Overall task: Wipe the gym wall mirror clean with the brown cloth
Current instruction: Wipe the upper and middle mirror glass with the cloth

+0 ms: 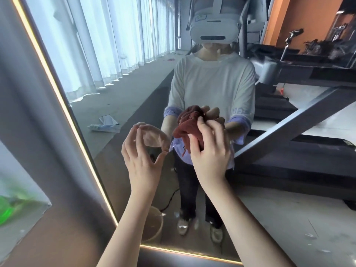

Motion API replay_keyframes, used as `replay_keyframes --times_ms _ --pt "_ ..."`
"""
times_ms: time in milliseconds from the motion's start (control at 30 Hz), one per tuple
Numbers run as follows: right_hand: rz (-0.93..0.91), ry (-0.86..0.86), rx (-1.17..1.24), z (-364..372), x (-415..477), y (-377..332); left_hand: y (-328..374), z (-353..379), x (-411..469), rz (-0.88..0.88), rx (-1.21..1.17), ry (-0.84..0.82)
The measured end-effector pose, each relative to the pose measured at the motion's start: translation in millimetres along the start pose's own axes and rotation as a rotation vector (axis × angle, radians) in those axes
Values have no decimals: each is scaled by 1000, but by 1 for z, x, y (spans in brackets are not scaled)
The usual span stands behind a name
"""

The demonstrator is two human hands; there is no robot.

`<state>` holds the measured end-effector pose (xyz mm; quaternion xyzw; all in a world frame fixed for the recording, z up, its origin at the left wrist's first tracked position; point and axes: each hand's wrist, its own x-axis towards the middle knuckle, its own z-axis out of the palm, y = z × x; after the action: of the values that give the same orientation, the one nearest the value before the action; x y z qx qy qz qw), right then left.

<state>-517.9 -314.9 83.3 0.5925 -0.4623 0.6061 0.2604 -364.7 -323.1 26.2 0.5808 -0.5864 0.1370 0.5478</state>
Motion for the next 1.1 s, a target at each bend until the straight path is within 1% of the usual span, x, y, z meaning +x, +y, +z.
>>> replay_keyframes --times_ms 200,333,400,567,633,733,833,1100 --pt "-185 -93 -23 23 -5 -26 -19 -10 6 22 -40 -27" --pt "-224 -108 -49 31 -7 -35 -23 -14 7 49 -46 -40" --pt "-273 -137 -63 31 -6 -38 -24 -14 8 51 -47 -43" --pt "-434 -255 -120 28 -7 -30 -27 -13 7 90 -25 -12" --pt "-465 -287 -144 21 -16 -19 -26 -12 6 80 -3 -11" --pt "-419 -293 -200 6 -29 -2 -22 -9 4 61 -11 -12" --pt "-315 -268 -224 -5 -26 7 -12 -4 5 152 -3 17" --pt "29 -22 -204 -27 -16 38 17 9 2 324 7 61"
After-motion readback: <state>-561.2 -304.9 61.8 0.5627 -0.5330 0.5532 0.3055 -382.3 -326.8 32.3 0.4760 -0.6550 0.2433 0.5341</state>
